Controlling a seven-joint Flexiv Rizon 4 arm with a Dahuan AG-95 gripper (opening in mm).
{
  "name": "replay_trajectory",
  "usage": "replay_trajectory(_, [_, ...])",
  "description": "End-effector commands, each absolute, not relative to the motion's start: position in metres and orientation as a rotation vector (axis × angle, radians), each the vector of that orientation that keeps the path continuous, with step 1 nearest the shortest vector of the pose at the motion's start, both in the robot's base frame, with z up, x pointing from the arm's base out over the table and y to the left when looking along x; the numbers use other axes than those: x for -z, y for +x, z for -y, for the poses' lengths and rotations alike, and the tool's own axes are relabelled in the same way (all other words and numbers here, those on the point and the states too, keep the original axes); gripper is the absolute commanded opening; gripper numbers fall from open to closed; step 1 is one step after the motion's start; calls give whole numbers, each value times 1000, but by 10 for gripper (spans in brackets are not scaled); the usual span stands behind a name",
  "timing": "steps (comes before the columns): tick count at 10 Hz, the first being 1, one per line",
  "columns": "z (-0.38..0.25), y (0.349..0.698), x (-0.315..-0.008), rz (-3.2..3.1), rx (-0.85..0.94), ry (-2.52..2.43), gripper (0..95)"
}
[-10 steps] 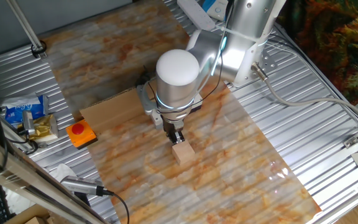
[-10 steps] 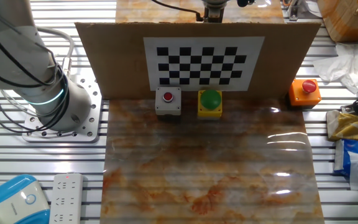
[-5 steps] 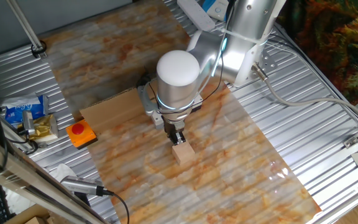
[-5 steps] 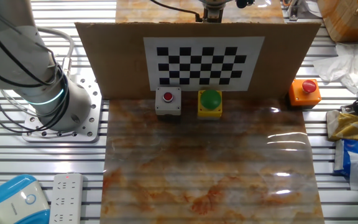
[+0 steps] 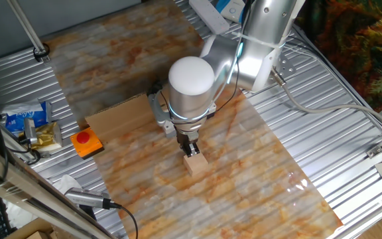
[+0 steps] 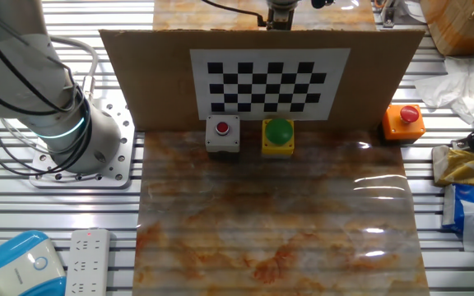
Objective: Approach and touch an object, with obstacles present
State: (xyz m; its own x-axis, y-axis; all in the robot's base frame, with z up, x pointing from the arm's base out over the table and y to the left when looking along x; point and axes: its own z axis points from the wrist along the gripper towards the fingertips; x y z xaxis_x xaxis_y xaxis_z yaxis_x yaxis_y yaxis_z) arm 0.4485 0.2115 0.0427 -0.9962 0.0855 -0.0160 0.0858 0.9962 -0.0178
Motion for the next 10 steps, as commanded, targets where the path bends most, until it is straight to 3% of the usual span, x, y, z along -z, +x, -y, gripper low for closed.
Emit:
replay_trajectory(1, [-212, 448, -43, -3122, 27, 134, 0])
replay_trajectory(10, [-219, 445, -43, -3118, 36, 144, 0])
